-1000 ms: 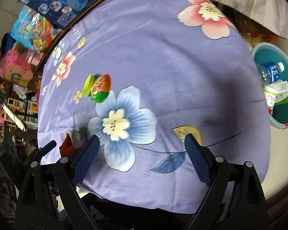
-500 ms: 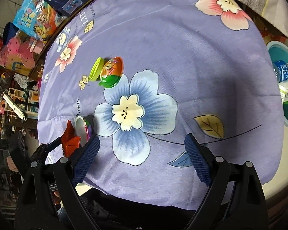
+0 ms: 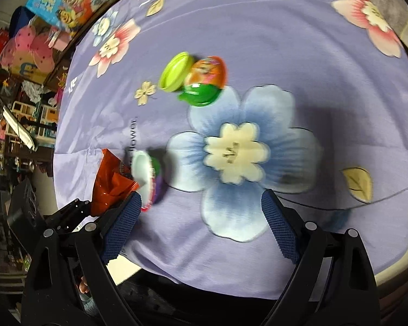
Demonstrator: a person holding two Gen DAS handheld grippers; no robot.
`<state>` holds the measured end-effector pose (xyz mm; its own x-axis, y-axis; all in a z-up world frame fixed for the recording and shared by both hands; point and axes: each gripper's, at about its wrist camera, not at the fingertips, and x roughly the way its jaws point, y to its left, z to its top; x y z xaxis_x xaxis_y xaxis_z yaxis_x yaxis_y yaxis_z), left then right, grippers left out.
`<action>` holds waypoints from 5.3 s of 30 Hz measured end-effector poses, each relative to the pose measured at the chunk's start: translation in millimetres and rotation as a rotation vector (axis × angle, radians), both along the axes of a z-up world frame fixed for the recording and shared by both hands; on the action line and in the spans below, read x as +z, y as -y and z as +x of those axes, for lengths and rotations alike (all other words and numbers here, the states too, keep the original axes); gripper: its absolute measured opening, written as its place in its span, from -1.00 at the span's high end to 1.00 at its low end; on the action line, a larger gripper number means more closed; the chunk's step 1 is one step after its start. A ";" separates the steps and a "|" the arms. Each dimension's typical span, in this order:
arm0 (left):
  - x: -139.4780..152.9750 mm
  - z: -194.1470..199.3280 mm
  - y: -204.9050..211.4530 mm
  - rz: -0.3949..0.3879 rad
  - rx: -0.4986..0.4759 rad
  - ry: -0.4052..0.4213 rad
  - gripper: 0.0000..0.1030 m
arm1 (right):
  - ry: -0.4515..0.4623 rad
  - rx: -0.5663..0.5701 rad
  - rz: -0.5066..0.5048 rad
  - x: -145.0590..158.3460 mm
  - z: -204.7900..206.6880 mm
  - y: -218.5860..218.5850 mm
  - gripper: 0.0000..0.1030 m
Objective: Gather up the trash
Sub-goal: 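Grasp the red wrapper with the left tool while the right tool grasps the white-red cup, then carry the red wrapper and white-red cup over the teal bin and open both tools, then move both tools back over the tablecloth toward the green lid and toy egg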
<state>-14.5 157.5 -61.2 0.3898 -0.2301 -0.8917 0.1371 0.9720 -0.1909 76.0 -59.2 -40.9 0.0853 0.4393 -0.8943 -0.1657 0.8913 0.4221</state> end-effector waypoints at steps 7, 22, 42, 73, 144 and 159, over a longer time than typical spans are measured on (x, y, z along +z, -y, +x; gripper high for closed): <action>2.4 -7.5 -39.1 -0.027 0.084 0.012 0.38 | -0.026 0.083 0.011 -6.7 -3.4 -50.5 -0.67; 0.9 -3.7 -55.6 -0.041 0.113 0.010 0.11 | 0.046 0.163 -0.091 -28.1 -2.1 -100.6 -0.66; -0.1 27.1 -43.9 0.119 0.124 0.056 0.09 | 0.107 0.043 -0.065 -16.2 10.5 -29.7 0.09; 50.1 74.9 156.1 0.067 -0.231 0.102 0.65 | 0.192 -0.308 0.089 19.5 23.1 167.8 0.09; -6.9 158.2 450.2 0.070 -0.590 -0.019 -0.86 | 0.111 -0.690 0.149 -48.3 53.2 439.8 -0.26; 11.1 158.1 392.3 0.014 -0.501 -0.012 -0.88 | 0.078 -0.694 0.104 -32.1 49.2 407.1 -0.58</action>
<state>143.7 -234.9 -50.1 0.2239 -0.3740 -0.9000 0.5859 0.7896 -0.1824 125.3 -466.3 -73.0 0.4384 0.3429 -0.8308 0.3933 0.7580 0.5204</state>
